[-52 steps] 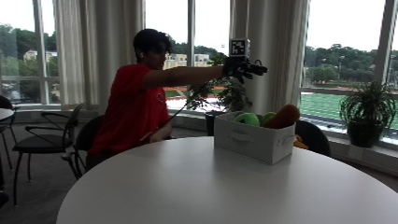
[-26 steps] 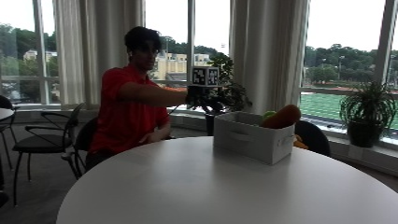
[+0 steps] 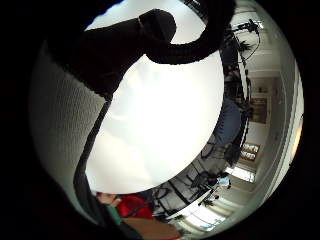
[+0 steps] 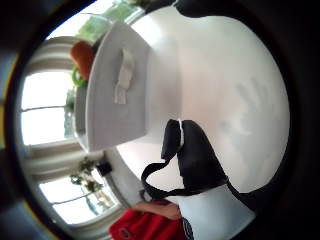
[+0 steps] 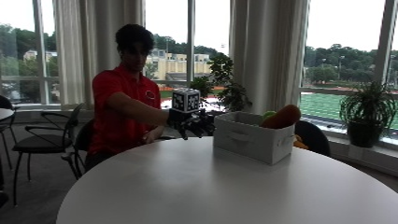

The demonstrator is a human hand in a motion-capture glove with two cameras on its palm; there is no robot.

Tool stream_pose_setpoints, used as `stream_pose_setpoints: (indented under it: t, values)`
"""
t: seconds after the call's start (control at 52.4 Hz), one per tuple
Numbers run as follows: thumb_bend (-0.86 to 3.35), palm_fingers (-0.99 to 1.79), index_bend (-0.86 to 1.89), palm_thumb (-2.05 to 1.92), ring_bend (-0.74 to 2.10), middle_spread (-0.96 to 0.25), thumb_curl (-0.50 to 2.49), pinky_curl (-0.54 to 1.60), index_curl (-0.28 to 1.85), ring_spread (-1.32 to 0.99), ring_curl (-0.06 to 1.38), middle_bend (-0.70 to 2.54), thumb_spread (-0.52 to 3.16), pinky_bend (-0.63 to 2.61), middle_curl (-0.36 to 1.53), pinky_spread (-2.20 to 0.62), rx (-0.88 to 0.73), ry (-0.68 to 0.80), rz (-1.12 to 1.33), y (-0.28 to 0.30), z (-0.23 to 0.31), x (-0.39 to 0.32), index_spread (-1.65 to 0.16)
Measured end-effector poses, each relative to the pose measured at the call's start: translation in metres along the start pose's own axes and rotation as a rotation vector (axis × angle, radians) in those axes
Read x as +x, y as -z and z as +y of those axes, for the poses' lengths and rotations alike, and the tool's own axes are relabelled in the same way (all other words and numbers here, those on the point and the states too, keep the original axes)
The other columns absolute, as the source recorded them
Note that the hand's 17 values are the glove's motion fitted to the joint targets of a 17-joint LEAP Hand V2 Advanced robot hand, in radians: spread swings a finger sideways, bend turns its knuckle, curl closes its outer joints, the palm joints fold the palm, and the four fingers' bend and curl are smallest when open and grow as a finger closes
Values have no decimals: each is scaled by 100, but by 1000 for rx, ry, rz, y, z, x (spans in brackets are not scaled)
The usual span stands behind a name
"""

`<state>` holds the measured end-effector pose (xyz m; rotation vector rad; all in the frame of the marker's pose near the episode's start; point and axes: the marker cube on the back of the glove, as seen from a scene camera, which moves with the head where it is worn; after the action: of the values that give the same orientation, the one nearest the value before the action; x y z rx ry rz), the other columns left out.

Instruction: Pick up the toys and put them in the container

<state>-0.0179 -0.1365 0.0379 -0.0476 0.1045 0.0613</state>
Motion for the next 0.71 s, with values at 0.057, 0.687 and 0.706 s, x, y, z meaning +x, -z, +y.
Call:
stream_pose_setpoints:
  t: [0.057,0.687,0.706]
  values:
    - [-1,-10,17,13,31,-8,36,30,29,2,29,15,132,107,27,10,-25,35,-24,-7,5,10,-39]
    - [-1,-8,17,14,28,-9,36,31,31,1,30,14,135,104,25,10,-45,25,-149,-17,29,60,-41]
    - [-1,-8,17,14,28,-9,36,30,31,1,30,15,135,103,25,10,-44,27,-150,-17,30,60,-41]
